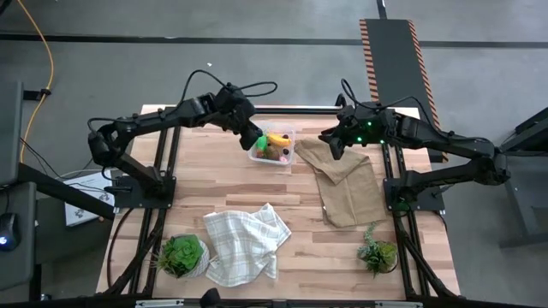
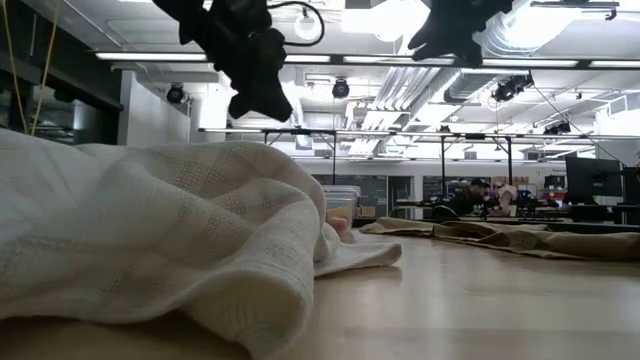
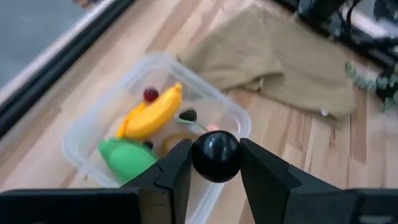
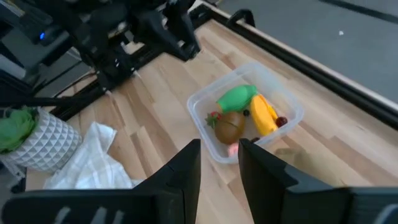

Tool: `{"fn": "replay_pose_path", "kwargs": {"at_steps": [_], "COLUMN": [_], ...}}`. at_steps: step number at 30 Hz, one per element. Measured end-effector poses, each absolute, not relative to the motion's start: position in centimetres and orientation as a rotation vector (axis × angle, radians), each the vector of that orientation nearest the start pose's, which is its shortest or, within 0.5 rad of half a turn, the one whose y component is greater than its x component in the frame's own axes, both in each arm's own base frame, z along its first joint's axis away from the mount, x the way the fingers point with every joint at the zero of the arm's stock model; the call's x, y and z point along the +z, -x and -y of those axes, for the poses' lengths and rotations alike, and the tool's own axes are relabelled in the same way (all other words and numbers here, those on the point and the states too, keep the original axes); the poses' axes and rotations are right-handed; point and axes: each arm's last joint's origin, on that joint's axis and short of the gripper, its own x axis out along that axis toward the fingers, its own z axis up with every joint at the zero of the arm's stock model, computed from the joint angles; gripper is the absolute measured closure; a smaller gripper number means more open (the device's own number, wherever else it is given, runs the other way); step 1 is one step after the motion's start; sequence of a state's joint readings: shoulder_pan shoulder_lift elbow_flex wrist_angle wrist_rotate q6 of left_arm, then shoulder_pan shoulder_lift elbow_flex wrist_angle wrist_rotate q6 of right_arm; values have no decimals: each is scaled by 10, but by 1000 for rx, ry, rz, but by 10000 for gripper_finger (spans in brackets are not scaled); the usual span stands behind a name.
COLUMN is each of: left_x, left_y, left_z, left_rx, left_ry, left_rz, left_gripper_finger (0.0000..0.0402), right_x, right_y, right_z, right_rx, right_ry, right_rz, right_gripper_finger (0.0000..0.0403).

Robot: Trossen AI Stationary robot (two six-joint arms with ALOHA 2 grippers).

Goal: Pick and placing Produce into tupperware
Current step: Put the black cherry into the transparent bin

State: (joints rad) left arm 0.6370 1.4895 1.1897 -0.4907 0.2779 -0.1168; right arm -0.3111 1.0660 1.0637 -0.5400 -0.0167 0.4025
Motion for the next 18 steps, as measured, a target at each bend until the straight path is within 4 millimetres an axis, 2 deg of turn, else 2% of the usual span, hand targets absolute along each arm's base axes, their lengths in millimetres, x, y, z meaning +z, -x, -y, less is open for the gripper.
{"fn": "replay_pose_path", "kwargs": {"at_steps": [7, 13, 18], "left_x": [304, 316, 309], "left_y": [-261, -275, -297], "left_z": [-182, -193, -210], "left_rx": [362, 350, 351], "left_ry": [465, 457, 496], "left_rz": [-793, -881, -979], "left_gripper_finger": [284, 284, 284], "right_x": [348, 348, 348], "right_y": [-212, -212, -212], "right_z": [68, 69, 69], "right_rx": [-394, -388, -387], "right_ry": [-443, -407, -400], "right_rz": [-425, -431, -432], "right_gripper_finger": [304, 304, 304]}}
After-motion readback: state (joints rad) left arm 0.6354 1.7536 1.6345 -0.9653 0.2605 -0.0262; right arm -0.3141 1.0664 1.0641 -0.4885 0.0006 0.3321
